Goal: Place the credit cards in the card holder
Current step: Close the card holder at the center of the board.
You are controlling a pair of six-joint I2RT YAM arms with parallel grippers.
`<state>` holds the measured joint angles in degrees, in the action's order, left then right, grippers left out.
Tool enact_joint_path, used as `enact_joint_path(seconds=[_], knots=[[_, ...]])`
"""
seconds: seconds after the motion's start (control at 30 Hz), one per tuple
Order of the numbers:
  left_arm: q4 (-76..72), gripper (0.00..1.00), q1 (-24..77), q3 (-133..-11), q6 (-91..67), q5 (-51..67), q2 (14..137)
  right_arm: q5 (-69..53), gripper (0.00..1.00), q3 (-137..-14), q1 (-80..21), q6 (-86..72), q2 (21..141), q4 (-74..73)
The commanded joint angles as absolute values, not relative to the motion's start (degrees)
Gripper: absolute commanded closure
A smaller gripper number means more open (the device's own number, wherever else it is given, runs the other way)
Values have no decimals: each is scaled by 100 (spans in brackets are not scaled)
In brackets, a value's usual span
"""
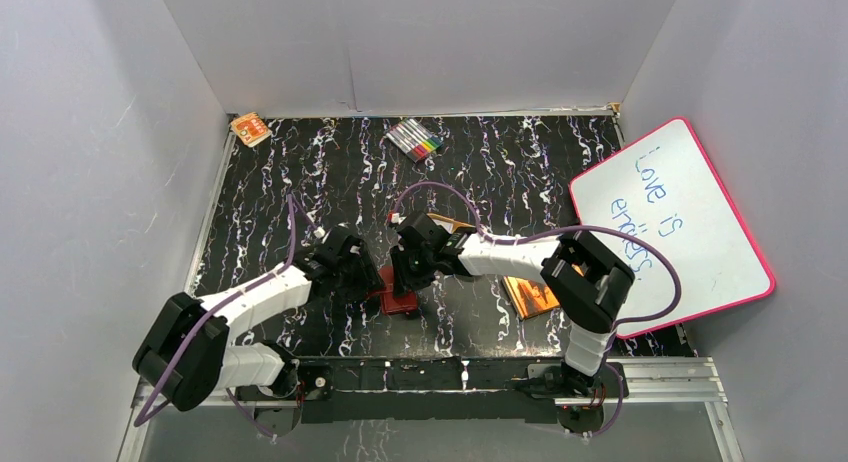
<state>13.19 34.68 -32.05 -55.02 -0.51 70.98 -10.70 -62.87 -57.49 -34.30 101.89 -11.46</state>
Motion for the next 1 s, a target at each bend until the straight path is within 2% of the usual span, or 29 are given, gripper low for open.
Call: enact_joint_path(seconds=[0.0, 0.2, 0.5, 0.7, 0.97], knots=[[1269, 46, 3489, -3384, -5350, -1, 7251, -1174, 74, -6307, -5787, -3419, 10264, -1029], [1289, 52, 3489, -3355, -5303, 0, 7485, -1299, 71, -6391, -5801, -3428, 10367, -1049], [1483, 83, 3489, -3157, -5237, -270, 7337, -1232, 63, -6301, -5809, -3587, 10030, -1066], [1577, 100, 3489, -3022, -5185, -452, 7246, -1137, 59, -6025, -5760, -3817, 9555, -977], [1568, 100, 3489, -2675, -5272, -536, 7080, -1460, 39, -5077, -5397, -4282, 9002, -79]])
